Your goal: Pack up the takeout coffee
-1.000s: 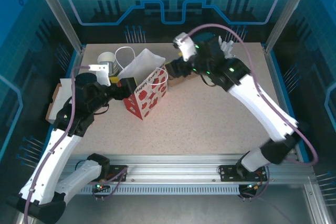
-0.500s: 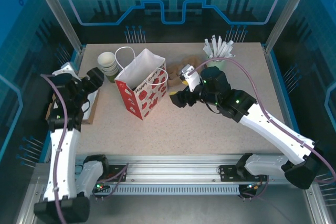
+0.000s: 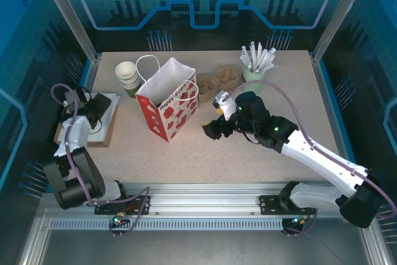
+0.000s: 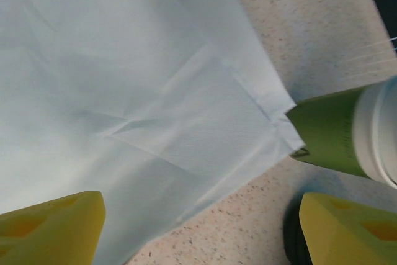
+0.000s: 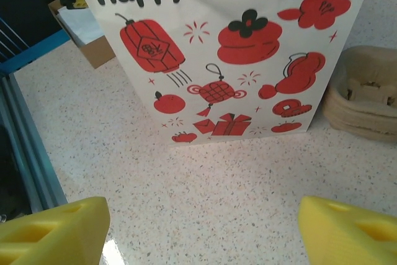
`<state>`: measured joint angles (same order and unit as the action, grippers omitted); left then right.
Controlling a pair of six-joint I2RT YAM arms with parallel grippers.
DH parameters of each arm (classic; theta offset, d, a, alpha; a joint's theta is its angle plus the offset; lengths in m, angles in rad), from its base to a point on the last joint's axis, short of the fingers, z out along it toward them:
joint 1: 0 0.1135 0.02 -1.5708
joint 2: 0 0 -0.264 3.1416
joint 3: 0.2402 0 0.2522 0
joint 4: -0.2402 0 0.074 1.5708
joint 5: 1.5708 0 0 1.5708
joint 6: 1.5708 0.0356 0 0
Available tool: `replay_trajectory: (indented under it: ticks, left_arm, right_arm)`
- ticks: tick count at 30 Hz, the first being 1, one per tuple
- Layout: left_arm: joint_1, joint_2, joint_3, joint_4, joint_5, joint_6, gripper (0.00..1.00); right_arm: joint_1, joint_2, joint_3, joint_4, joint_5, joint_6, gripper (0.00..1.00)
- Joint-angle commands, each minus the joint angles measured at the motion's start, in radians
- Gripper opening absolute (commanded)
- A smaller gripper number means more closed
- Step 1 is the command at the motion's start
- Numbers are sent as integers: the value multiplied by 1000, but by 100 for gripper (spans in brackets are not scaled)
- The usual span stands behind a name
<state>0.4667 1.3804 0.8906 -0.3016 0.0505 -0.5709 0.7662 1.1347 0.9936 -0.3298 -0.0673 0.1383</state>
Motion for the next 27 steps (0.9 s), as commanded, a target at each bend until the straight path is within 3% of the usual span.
replay_trajectory:
  ticks: [1, 21, 27]
  left_arm:
    - [-6, 67, 97, -27, -48, 55, 81]
    - [-94, 371, 346, -176, -84, 186, 79]
    - [-98, 382, 334, -170, -83, 184, 69]
  right_arm:
    - [14, -24, -24, 70, -33, 17, 81]
    - [13, -41, -53, 73, -19, 17, 81]
    - [14, -39, -56, 74, -19, 17, 81]
